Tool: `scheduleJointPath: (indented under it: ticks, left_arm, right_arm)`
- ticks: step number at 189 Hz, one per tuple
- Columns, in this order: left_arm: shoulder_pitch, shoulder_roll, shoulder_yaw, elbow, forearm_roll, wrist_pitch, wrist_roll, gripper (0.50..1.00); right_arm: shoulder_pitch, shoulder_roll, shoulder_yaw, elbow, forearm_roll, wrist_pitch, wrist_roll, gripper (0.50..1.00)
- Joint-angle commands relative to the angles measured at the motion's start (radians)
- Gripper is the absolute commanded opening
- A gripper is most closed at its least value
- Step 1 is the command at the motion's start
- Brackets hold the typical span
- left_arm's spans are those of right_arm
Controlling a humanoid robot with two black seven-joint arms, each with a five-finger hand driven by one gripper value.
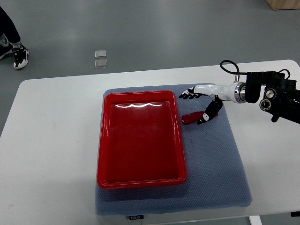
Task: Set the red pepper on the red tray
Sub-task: 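Close the right hand fingers around the red pepper, then lift the red pepper with the right hand toward the tray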
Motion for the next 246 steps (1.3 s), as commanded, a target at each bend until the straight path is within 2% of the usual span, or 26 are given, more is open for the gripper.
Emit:
scheduleJointPath:
  ticks: [1, 73, 107, 117, 118, 130, 158, 167, 209, 246]
  left_arm:
    - [0.0, 0.0, 0.002, -0.002, 0.0, 0.0, 0.0, 1.0]
    - [0.004, 0.0, -0.001, 0.006, 0.0, 0.0, 0.0, 1.0]
    - [0.016, 0.0, 0.0, 0.001, 0.0, 0.0, 0.0, 1.0]
    - [0.016, 0.0, 0.0, 0.001, 0.0, 0.0, 0.0, 1.0]
    - [0.016, 0.0, 0.0, 0.001, 0.0, 0.002, 0.0, 1.0]
    - [0.016, 0.0, 0.0, 0.0, 0.0, 0.002, 0.0, 1.0]
    - [0.016, 0.0, 0.0, 0.003, 0.0, 0.002, 0.0, 1.0]
    - [0.016, 0.0, -0.001, 0.005, 0.0, 0.002, 0.0, 1.0]
    - [0.016, 0.0, 0.0, 0.005, 0.0, 0.002, 0.0, 1.0]
    - [0.016, 0.0, -0.001, 0.009, 0.0, 0.002, 0.0, 1.0]
  right_arm:
    - [-0.008, 0.011, 0.0, -0.016, -0.013, -0.02, 0.0, 0.897]
    - [-0.054, 0.088, -0.009, -0.094, -0.099, -0.058, 0.015, 0.862]
    - [-0.057, 0.1, -0.009, -0.105, -0.123, -0.061, 0.021, 0.785]
    - [-0.057, 0.1, -0.009, -0.105, -0.123, -0.061, 0.021, 0.785]
    - [-0.057, 0.101, -0.009, -0.109, -0.125, -0.061, 0.023, 0.742]
    - [-0.058, 0.103, -0.014, -0.109, -0.132, -0.061, 0.023, 0.658]
    - [-0.057, 0.105, -0.03, -0.12, -0.155, -0.081, 0.024, 0.556]
    - [-0.057, 0.103, -0.03, -0.121, -0.16, -0.083, 0.026, 0.5]
    - [-0.034, 0.075, -0.023, -0.117, -0.158, -0.081, 0.031, 0.5]
    - [0.073, 0.012, -0.017, -0.077, -0.131, -0.067, 0.031, 0.5]
